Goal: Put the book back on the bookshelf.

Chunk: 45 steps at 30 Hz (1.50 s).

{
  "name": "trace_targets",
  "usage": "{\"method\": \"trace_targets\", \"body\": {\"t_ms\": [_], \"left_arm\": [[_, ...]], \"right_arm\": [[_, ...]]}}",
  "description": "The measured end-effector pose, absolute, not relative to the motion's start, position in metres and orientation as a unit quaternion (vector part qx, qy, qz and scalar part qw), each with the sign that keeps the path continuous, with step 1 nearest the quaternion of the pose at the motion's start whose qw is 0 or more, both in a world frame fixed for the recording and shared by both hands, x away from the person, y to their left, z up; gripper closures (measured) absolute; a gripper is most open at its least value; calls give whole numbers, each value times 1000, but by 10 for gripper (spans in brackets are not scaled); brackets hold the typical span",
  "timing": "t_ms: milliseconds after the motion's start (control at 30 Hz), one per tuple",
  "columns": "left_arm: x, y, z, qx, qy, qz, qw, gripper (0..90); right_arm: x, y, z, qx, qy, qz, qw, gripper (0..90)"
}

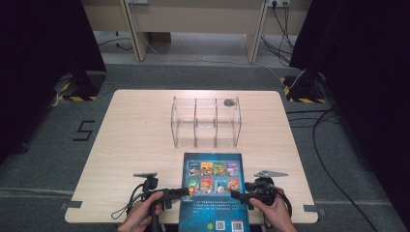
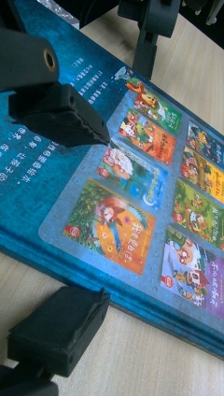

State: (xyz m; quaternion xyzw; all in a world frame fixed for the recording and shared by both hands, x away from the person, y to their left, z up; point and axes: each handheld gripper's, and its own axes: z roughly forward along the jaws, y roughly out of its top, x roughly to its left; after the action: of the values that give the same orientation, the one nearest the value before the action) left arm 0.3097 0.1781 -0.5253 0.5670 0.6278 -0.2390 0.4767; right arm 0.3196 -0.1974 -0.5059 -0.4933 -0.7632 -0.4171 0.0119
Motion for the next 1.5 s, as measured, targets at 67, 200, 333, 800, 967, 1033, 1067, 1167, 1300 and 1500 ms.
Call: {"method": "trace_targets", "body": {"t_ms": [67, 200, 333, 800, 967, 1033, 1067, 1167, 1300, 1500], "left_arm": [[310, 181, -528, 562, 628, -247, 478, 413], [311, 182, -529, 560, 625, -255, 481, 409], [311, 183, -527, 564, 616, -251, 489, 462], [313, 185, -532, 575, 584, -282, 499, 510], [314, 186, -528, 596, 561, -274, 505, 524], [315, 186, -529, 592, 559, -279, 509, 523], [315, 187, -530, 589, 558, -284, 511, 526], [317, 188, -528, 604, 537, -288, 514, 508], [319, 187, -524, 628, 513, -279, 514, 492], [322, 183, -527, 667, 502, -252, 490, 482]], "right_arm": [[320, -197, -506, -494, -763, -417, 12, 208], [319, -197, -506, -495, -763, -416, 11, 202], [320, -198, -506, -497, -762, -416, 10, 201], [319, -198, -504, -492, -773, -401, -7, 169], [319, -199, -504, -496, -768, -404, -2, 169], [320, -200, -504, -498, -765, -407, 2, 169], [320, -200, -504, -499, -764, -408, 4, 169], [319, -200, -504, -500, -764, -407, 6, 168], [319, -201, -504, -501, -764, -407, 7, 168], [319, -200, -504, -501, -765, -404, 3, 169]]}}
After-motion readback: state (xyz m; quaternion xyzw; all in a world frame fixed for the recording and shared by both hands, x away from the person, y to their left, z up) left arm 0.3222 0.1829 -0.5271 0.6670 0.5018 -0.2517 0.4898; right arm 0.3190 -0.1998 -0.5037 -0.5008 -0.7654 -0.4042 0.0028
